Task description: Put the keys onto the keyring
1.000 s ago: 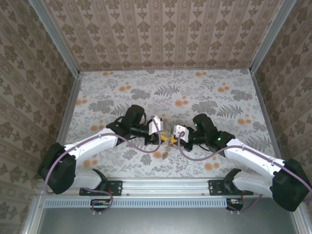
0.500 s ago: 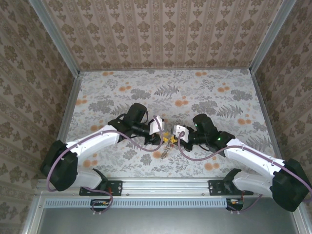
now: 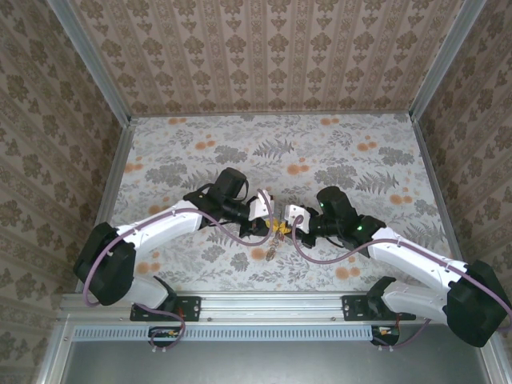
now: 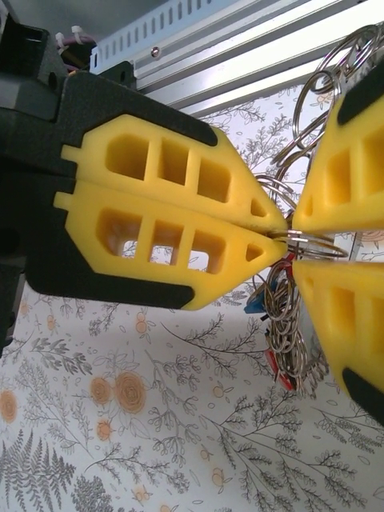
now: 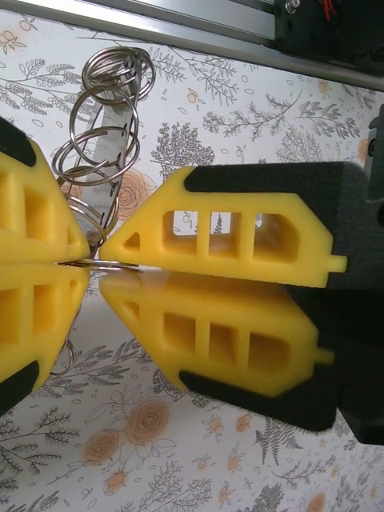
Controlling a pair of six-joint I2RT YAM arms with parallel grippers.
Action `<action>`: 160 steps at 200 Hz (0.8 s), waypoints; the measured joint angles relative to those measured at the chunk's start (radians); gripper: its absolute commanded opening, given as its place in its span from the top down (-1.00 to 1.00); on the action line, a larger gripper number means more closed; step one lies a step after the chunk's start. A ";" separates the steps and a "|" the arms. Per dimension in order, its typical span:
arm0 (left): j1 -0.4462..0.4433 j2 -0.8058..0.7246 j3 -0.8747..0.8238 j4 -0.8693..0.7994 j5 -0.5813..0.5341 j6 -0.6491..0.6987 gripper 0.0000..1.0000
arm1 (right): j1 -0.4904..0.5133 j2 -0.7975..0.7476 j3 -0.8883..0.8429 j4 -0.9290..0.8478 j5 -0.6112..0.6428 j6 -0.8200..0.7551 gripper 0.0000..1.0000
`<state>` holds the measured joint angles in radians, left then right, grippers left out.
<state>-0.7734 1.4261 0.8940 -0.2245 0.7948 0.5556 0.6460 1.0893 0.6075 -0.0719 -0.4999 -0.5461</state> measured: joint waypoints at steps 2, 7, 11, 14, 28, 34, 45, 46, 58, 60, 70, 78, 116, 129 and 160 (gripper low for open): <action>0.000 0.000 0.001 -0.001 0.000 0.004 0.87 | 0.000 0.000 0.000 0.000 0.000 0.000 1.00; 0.000 0.000 0.003 -0.006 0.000 0.005 0.88 | 0.000 0.000 0.000 0.000 0.000 0.000 1.00; -0.001 0.000 0.005 -0.010 0.000 0.010 0.88 | 0.000 0.000 0.000 0.000 0.001 0.003 1.00; -0.002 0.000 0.006 -0.014 -0.001 0.010 0.88 | 0.000 0.000 0.000 0.001 0.001 0.003 1.00; -0.005 0.003 0.014 -0.026 -0.008 0.014 0.88 | -0.001 0.000 0.000 0.000 0.001 0.003 1.00; -0.005 0.004 0.017 -0.031 -0.009 0.015 0.91 | -0.001 0.000 0.000 0.000 0.001 0.003 1.00; -0.005 0.008 0.022 -0.034 -0.010 0.021 1.00 | -0.001 -0.001 0.000 0.000 0.004 0.004 1.00; -0.005 0.008 0.023 -0.035 -0.010 0.021 1.00 | -0.001 -0.001 0.000 0.000 0.004 0.004 1.00; -0.005 0.011 0.028 -0.039 -0.011 0.025 1.00 | -0.002 -0.004 0.000 0.000 0.008 0.004 1.00; -0.005 0.011 0.029 -0.039 -0.011 0.025 1.00 | -0.002 -0.004 0.000 0.000 0.009 0.005 0.98; -0.005 0.011 0.030 -0.039 -0.011 0.025 1.00 | -0.002 -0.006 -0.001 0.001 0.016 0.007 0.94; -0.005 0.011 0.030 -0.039 -0.011 0.025 1.00 | -0.002 -0.006 -0.003 0.004 0.018 0.009 0.88; -0.005 0.011 0.009 0.013 -0.005 0.011 1.00 | -0.012 -0.019 -0.064 0.104 0.015 0.056 0.74; -0.004 0.010 -0.013 0.057 0.006 -0.005 1.00 | -0.016 -0.020 -0.089 0.146 0.010 0.077 0.72; 0.009 -0.004 -0.075 0.175 0.048 -0.051 1.00 | -0.032 -0.022 -0.137 0.238 -0.019 0.125 0.72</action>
<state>-0.7643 1.4223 0.8192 -0.0490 0.8425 0.5041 0.6136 1.0676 0.4709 0.1665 -0.5194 -0.4210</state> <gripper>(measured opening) 0.043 0.142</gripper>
